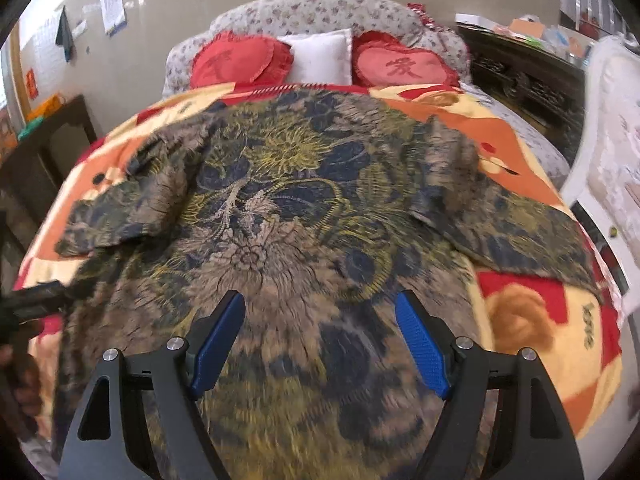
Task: Fold small clothes
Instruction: 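Grasp the sleeve cuff nearest the left tool and lift it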
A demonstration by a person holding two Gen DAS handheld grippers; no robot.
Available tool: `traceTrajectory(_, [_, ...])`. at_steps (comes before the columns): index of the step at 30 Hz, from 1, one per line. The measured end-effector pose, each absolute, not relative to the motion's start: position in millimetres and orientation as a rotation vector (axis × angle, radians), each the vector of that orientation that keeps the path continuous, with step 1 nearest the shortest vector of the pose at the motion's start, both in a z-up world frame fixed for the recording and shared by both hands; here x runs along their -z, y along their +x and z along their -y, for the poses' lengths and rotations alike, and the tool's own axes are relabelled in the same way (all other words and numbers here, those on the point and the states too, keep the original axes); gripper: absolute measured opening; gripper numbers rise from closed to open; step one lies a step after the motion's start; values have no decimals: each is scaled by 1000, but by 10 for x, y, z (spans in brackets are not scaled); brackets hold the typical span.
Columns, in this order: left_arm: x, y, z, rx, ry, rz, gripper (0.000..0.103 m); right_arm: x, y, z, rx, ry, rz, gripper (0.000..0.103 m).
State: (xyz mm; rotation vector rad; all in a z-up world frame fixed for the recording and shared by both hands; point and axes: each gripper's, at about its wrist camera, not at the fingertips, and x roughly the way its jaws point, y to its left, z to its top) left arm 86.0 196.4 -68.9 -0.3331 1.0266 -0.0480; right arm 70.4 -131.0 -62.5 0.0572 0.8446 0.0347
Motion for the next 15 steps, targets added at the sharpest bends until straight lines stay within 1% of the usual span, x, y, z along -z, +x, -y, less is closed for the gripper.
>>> traceTrajectory(3, [739,965,-2433,150,-592,-978,102,851,884,1183,-65,11,-830,79])
traceTrajectory(6, [899,1025,-2792,187,-794,-946,102,1205,981,1131,-47,-22,-908,79])
traceTrajectory(7, [967,1037,-2914,204,-876,-927,102,1205,960,1143,-47,-12,-889,79])
traceTrajectory(9, [1009,1064,-3031,226,-951,-889,102,1213,962,1146,-50,-7,-888,80])
traceTrajectory(13, [1009,1205,-3098,214,-988,-884,102,1254,975,1189,-68,25,-891,85])
traceTrajectory(15, [975,1264,-3122,206,-1001,-872,102,1255,970,1176,-66,17,-891,85])
